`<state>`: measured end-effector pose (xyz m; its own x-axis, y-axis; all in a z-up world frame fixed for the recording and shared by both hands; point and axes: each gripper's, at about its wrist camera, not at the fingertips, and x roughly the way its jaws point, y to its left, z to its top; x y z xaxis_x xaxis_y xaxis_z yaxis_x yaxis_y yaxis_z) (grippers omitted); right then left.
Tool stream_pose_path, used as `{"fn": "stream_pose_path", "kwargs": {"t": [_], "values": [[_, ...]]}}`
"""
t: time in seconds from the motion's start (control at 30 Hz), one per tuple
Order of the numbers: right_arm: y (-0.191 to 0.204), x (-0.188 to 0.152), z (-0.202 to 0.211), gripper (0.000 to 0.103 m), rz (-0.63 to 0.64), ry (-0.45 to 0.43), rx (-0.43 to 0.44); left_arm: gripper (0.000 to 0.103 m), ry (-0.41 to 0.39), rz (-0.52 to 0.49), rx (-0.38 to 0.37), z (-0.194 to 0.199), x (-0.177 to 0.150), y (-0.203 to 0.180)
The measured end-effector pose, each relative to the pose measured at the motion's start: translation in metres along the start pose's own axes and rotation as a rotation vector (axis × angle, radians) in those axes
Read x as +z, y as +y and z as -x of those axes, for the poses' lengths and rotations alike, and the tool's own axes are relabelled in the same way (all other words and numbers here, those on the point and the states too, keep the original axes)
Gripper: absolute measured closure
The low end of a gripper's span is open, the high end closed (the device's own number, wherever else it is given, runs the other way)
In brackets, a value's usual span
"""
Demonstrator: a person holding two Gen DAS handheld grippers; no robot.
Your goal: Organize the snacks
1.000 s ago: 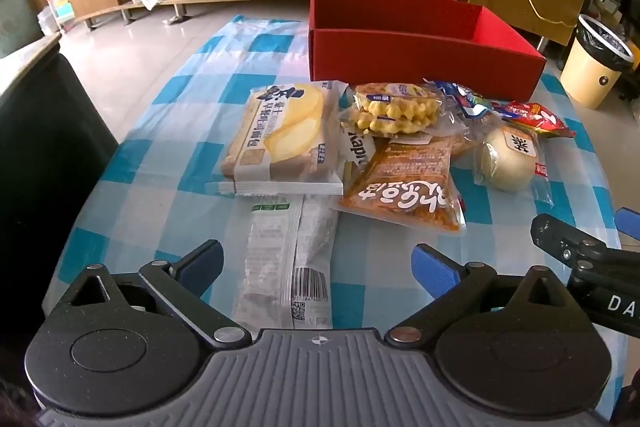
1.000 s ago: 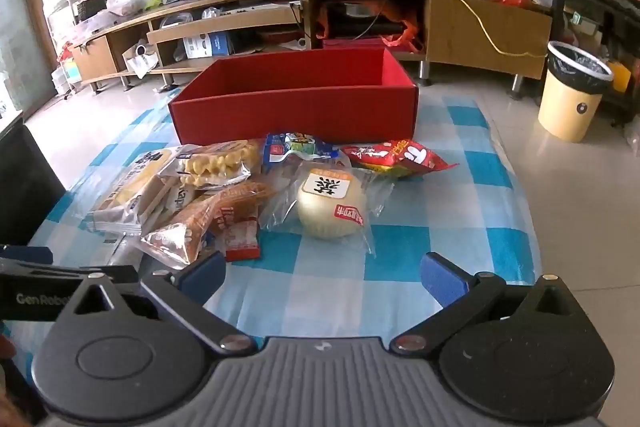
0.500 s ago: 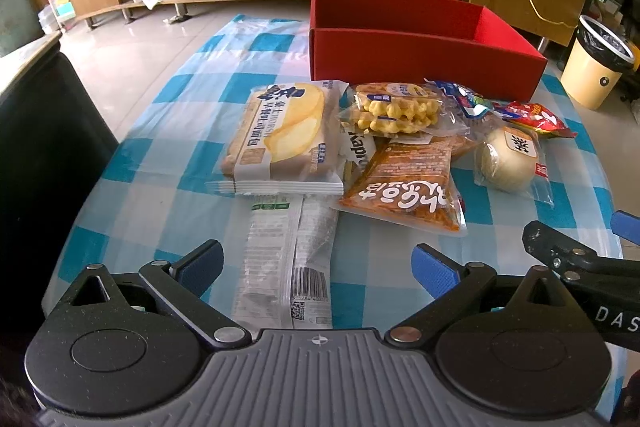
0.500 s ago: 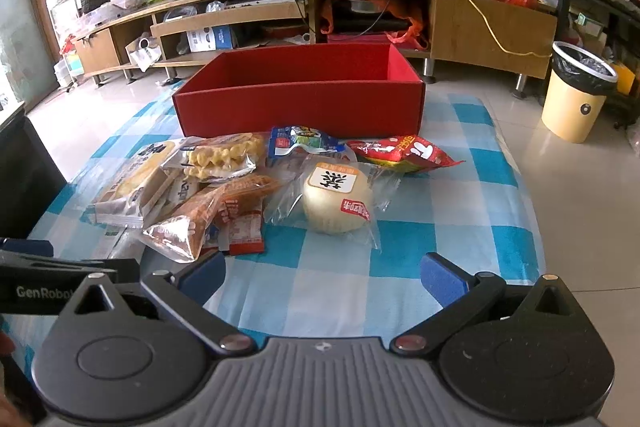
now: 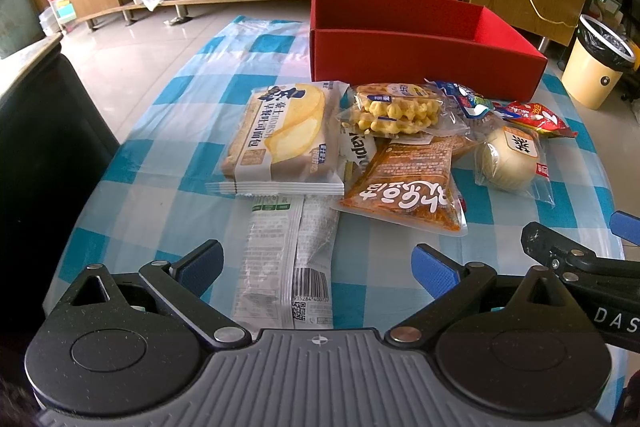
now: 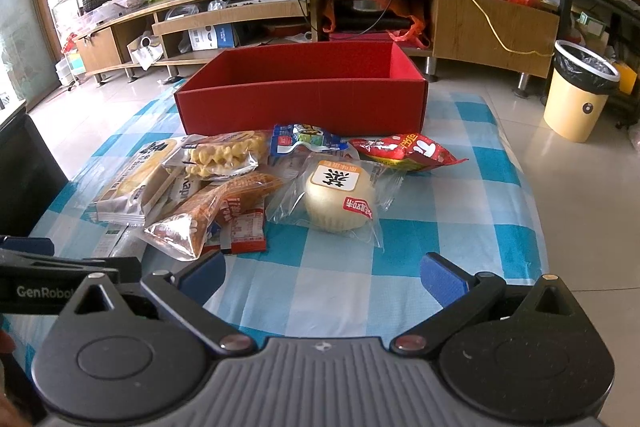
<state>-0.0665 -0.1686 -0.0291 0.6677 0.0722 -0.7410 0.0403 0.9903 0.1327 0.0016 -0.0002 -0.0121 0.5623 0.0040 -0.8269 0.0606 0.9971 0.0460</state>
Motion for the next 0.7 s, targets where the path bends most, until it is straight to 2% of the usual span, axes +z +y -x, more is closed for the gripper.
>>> {"fn": "stream_pose_path", "kwargs": {"t": [0.7], "values": [[0.0007,-0.0008,-0.0015,0.002,0.006,0.004,0.000,0.002,-0.011,-0.015,0.016,-0.0006,-0.0007,-0.0012]]}}
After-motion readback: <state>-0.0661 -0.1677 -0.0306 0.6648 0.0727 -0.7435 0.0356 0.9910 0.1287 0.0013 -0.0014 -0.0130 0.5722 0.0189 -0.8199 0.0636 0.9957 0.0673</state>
